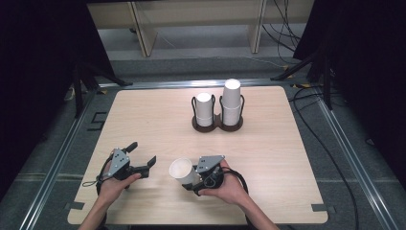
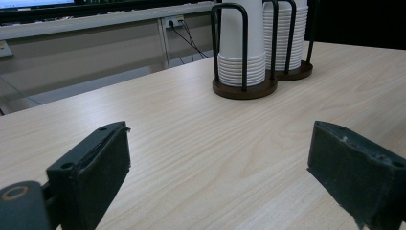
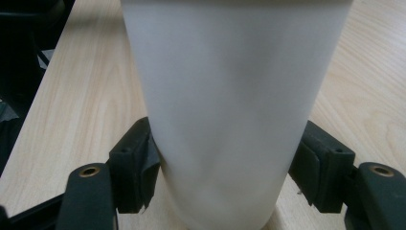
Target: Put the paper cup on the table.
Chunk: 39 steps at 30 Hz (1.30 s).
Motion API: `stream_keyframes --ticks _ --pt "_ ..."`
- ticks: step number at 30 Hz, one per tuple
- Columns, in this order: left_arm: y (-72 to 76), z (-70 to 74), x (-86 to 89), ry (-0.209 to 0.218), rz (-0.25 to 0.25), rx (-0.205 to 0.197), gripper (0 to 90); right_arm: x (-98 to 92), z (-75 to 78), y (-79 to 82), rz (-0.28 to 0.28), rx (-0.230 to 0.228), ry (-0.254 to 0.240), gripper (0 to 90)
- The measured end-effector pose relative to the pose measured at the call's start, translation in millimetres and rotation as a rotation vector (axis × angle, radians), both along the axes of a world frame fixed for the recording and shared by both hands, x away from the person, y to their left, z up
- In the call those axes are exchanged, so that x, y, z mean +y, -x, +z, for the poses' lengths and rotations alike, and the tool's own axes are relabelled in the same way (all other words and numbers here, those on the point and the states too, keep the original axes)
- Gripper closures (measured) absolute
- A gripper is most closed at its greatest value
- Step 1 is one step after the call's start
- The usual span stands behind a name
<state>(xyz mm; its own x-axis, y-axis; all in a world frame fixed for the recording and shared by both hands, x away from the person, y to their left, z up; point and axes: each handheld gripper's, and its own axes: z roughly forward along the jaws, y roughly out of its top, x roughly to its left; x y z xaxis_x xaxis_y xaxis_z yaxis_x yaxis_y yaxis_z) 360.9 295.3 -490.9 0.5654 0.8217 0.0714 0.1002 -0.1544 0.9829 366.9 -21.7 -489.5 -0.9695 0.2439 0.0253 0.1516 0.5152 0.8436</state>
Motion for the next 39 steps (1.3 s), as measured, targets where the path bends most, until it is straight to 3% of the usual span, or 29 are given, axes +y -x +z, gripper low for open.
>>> stream_keyframes --ticks 8,10,11,15,23,26,29,36,38,39 --pt "0.2 -0.3 -0.6 0.001 -0.003 0.000 6.6 -6.7 -0.7 1.2 0.004 0.009 -0.001 31.6" --pt "-1.5 -1.6 -1.5 0.014 -0.010 -0.015 6.6 -8.3 -0.8 2.1 -0.001 0.030 -0.001 31.1" --pt "-1.5 -1.8 -1.6 0.013 -0.011 -0.014 6.6 -8.5 -2.0 1.1 -0.002 0.009 -0.005 30.9" --pt "0.4 -1.0 -1.2 -0.002 -0.002 0.006 6.6 -9.9 -2.2 2.0 -0.001 0.026 0.003 26.6" --pt "0.4 -1.6 -1.6 -0.003 -0.007 0.004 6.6 -16.9 -1.2 3.4 -0.017 0.032 -0.001 19.9" --pt "0.6 -1.3 -0.8 -0.002 -0.004 0.006 6.5 -22.6 1.0 3.7 -0.021 0.026 -0.009 19.1" --pt "0.5 -1.5 -0.6 -0.003 -0.003 0.006 6.4 -29.4 3.3 6.1 -0.041 0.050 -0.016 18.9" --pt "-0.5 -2.9 -2.0 0.002 -0.010 -0.010 6.3 -47.9 6.8 7.0 -0.048 0.034 -0.022 18.8" --pt "0.8 -2.3 -1.4 -0.011 -0.003 0.010 6.3 -55.1 7.7 8.6 -0.064 0.036 -0.018 18.9" --pt "-0.9 -3.6 -2.4 0.005 -0.010 -0.008 6.3 -58.0 8.0 9.1 -0.070 0.033 -0.023 19.0"
